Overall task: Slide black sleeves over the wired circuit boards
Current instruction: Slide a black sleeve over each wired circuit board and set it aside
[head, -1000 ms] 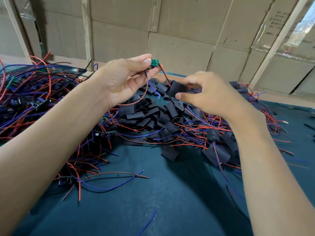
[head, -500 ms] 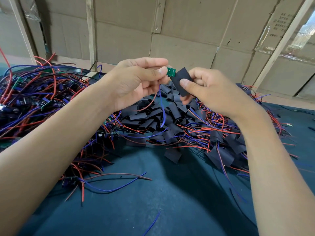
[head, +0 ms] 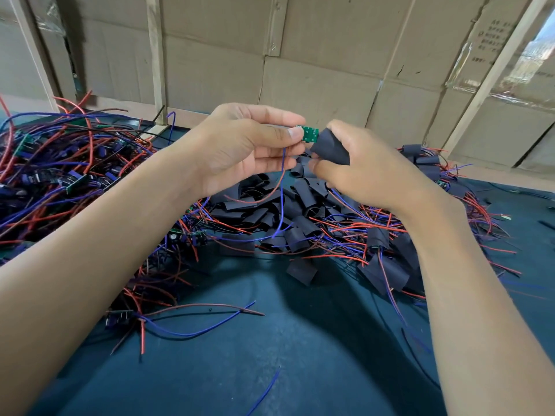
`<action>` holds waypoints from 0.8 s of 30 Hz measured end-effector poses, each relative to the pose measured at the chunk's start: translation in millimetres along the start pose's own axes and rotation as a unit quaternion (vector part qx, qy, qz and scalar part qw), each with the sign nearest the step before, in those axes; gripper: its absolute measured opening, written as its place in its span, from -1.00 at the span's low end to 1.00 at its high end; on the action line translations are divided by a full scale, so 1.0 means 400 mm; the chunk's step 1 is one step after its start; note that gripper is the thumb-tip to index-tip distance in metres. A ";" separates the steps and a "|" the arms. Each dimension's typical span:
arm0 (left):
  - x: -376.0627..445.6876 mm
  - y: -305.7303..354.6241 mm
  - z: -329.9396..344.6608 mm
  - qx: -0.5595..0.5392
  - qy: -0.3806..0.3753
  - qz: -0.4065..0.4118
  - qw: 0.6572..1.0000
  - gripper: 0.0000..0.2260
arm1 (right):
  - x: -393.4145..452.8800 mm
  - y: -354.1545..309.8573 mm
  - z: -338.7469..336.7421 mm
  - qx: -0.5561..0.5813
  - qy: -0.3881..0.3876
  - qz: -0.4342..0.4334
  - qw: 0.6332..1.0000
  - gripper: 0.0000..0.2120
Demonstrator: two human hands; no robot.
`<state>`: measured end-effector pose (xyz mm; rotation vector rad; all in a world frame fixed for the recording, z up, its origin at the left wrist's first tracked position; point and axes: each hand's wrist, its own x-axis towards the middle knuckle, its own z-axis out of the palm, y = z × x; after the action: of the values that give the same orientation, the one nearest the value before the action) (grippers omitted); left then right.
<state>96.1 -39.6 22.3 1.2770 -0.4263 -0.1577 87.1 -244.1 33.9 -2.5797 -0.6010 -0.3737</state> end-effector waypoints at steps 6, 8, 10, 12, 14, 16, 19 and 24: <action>-0.003 0.003 0.001 0.004 -0.012 -0.016 1.000 -0.71 | -0.011 -0.008 -0.004 0.053 -0.029 -0.027 0.998 -0.73; -0.002 0.004 0.004 0.004 -0.006 -0.012 1.000 -0.74 | -0.010 -0.008 0.004 0.044 -0.035 -0.032 0.998 -0.69; -0.001 0.008 0.001 0.007 0.001 -0.004 1.000 -0.74 | -0.006 -0.005 0.012 0.032 -0.030 -0.035 0.998 -0.70; -0.002 0.013 -0.002 0.013 0.003 -0.001 1.000 -0.75 | -0.001 -0.002 0.014 0.003 -0.014 -0.030 0.999 -0.73; -0.003 0.015 -0.002 0.019 0.006 -0.002 1.000 -0.79 | 0.000 -0.005 0.015 -0.018 0.000 -0.020 1.000 -0.70; -0.003 0.015 0.000 0.021 0.010 -0.005 1.000 -0.84 | 0.000 -0.005 0.018 -0.010 0.003 -0.010 1.000 -0.71; 0.000 0.010 0.000 0.019 0.016 -0.012 1.000 -0.88 | 0.002 -0.007 0.019 -0.025 -0.004 0.004 1.000 -0.68; 0.001 -0.004 0.009 0.027 0.015 -0.027 0.999 -0.89 | 0.006 -0.004 0.018 -0.055 -0.023 0.036 0.998 -0.68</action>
<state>95.3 -43.3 21.6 1.3421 -0.3730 -0.1729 89.6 -238.5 29.3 -2.7130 -0.5145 -0.3310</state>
